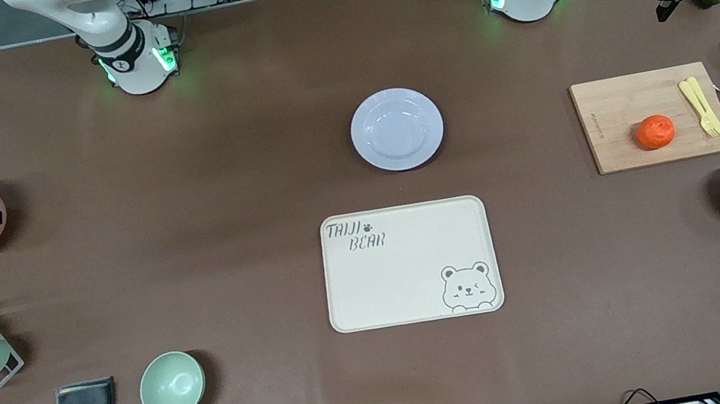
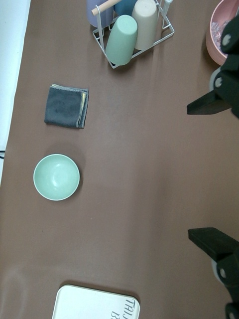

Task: Place orange and plate with both arms
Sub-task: 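Reach the left gripper down to the orange on the cutting board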

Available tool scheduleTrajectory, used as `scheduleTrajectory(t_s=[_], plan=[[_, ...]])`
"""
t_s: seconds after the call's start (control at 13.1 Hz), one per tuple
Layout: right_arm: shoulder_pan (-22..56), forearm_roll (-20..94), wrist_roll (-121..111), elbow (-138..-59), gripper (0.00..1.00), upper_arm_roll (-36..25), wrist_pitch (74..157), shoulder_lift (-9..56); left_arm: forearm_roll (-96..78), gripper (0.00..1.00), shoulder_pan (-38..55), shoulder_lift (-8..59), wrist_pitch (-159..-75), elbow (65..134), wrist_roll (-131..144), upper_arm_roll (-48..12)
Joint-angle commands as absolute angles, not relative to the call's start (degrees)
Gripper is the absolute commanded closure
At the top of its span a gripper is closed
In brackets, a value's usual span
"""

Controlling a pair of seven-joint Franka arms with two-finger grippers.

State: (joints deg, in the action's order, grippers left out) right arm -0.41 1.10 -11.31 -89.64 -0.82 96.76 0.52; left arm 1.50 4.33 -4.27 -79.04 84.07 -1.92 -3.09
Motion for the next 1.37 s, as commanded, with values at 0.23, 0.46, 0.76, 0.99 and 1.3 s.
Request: scheduleTrajectory(t_s=[0.23, 0.46, 0.76, 0.99, 1.3], plan=[[-0.35, 1.41, -11.25, -90.09, 0.0, -0.79, 95.8, -0.18, 1.67, 0.0, 4.13, -4.4, -78.22, 84.2, -1.41, -3.08], [-0.26, 1.41, -11.34, -89.83, 0.0, -0.79, 95.8, 0.09, 2.28, 0.0, 4.04, -2.47, -78.05, 84.81, -0.88, -2.99], [-0.26, 1.41, -11.78, -89.65, 0.0, -0.79, 95.89, 0.26, 2.55, 0.0, 1.32, -0.18, -76.99, 90.51, 0.18, -2.99], [-0.53, 1.41, -11.69, -89.56, 0.0, -0.79, 95.98, 0.44, 2.64, 0.0, 0.0, -1.05, -84.17, 98.84, -0.09, -2.99], [-0.18, 1.41, -11.69, -89.74, 0.0, -0.79, 95.8, 0.61, 8.7, 0.0, -0.96, -2.37, -94.89, 110.98, -0.7, -3.16]])
